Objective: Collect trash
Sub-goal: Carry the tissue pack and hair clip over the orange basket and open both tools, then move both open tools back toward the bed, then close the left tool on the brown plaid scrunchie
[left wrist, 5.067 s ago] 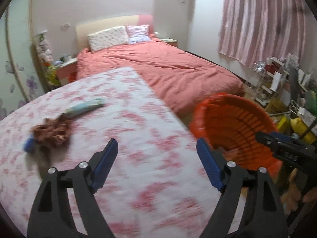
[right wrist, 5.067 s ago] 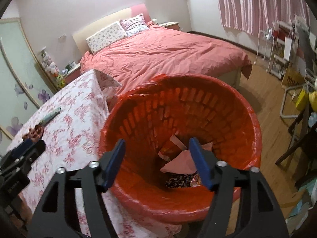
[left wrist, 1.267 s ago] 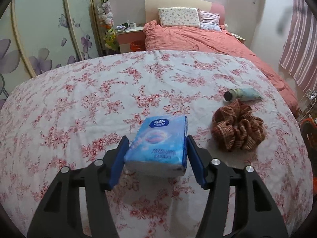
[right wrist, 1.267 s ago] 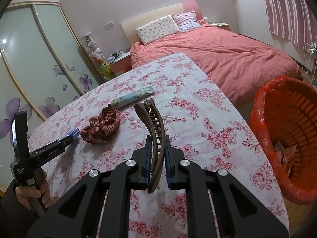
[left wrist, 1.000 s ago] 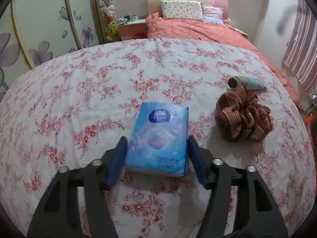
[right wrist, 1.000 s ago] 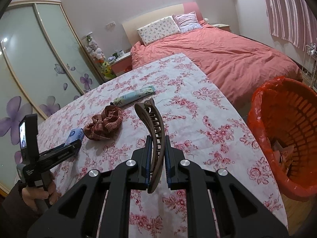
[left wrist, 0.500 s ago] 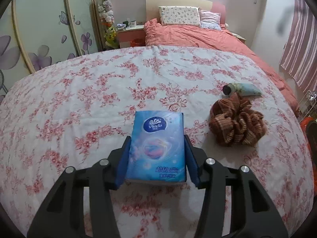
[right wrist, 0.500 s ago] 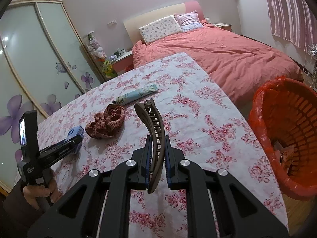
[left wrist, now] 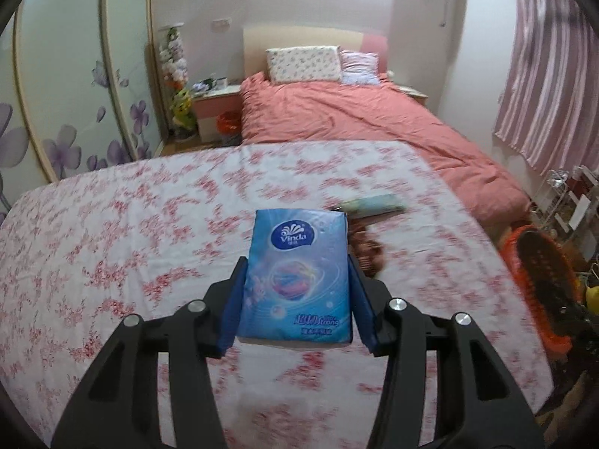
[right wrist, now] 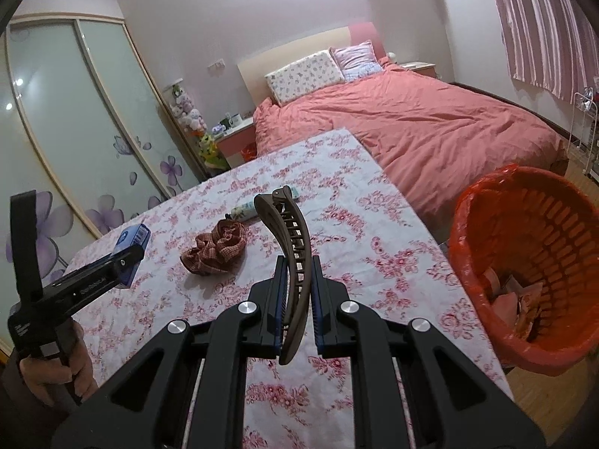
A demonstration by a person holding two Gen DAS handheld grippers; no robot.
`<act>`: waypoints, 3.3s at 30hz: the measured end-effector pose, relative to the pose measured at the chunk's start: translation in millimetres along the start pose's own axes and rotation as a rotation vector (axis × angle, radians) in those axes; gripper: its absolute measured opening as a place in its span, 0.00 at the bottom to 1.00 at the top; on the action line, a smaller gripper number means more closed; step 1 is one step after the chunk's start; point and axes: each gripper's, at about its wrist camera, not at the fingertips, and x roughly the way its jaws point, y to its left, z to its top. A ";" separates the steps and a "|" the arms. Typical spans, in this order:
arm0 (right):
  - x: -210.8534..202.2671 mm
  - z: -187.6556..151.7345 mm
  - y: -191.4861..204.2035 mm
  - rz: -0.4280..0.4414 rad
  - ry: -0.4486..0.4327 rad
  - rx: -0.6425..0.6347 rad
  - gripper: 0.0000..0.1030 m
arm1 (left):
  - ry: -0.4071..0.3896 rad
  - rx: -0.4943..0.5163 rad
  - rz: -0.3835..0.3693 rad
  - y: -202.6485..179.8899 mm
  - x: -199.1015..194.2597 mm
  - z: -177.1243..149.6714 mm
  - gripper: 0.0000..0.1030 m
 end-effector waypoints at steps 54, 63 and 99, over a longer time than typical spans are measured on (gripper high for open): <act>-40.3 7.9 -222.2 -0.225 -0.076 0.353 0.40 | 0.132 0.255 -0.401 -304.2 38.3 -38.1 0.67; -39.3 5.2 -188.7 -0.300 -0.073 0.204 0.51 | 0.052 0.238 -0.192 -232.6 37.0 -33.4 0.79; -8.9 -0.6 -101.2 -0.255 -0.010 -0.007 0.60 | 0.129 -0.066 0.062 -21.0 115.1 -5.9 0.24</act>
